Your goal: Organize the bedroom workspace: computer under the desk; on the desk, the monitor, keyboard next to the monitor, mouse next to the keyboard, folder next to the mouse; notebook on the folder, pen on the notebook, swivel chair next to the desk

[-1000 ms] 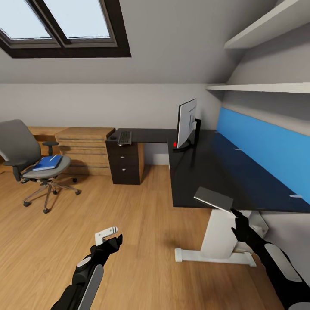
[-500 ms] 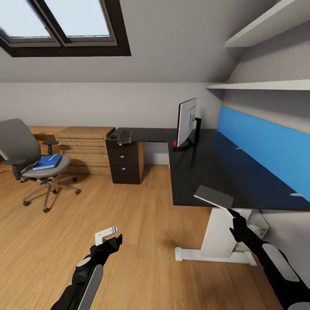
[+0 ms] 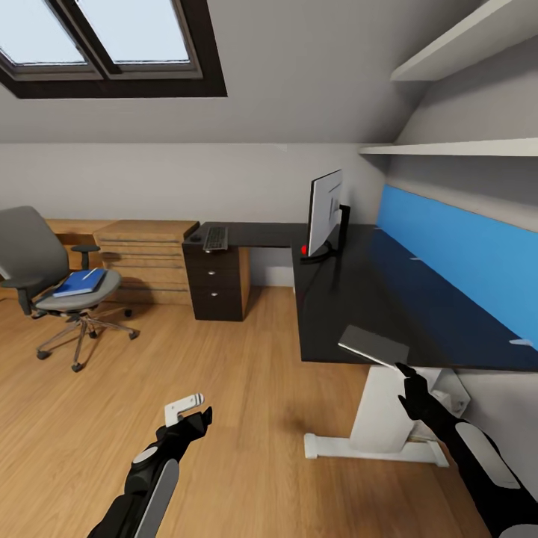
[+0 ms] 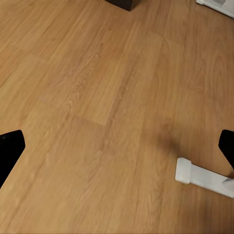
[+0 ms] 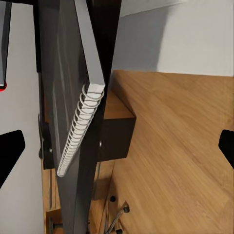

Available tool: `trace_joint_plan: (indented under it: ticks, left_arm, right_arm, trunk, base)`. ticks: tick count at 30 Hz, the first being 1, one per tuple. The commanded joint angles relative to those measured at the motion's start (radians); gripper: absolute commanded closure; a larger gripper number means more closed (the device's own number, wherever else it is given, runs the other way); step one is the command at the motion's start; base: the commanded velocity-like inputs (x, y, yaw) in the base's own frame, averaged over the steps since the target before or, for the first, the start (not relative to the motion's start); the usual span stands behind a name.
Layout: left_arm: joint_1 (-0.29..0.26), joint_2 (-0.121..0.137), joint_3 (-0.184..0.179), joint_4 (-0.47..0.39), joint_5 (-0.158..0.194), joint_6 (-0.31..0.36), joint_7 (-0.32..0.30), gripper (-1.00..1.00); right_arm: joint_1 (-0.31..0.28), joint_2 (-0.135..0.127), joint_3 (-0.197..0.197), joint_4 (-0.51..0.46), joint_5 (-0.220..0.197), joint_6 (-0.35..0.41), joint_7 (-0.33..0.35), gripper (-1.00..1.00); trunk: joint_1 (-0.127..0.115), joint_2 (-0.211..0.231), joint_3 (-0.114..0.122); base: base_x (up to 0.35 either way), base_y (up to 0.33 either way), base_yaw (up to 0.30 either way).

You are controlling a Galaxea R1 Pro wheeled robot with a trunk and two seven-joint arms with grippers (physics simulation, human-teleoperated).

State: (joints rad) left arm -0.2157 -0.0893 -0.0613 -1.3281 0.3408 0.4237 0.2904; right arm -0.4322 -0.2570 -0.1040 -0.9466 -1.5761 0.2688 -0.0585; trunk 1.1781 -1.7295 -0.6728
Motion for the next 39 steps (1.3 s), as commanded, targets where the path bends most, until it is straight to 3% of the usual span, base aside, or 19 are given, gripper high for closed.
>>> trace_joint_plan:
  ticks: [1,39]
  left_arm:
    - [-0.001,0.0,-0.002,-0.001,0.011,0.003,0.009,-1.0]
    - [-0.001,0.0,-0.002,0.003,0.01,0.003,0.01,-1.0]
  right_arm:
    - [0.0,0.0,-0.002,-0.001,-0.008,0.004,-0.006,-1.0]
    - [0.0,0.0,-0.003,-0.003,-0.007,0.004,-0.006,-1.0]
  trunk:
    - [0.0,0.0,-0.001]
    - [0.0,0.0,-0.001]
  base:
    - [0.062,0.0,0.0]
    - [0.057,0.0,0.0]
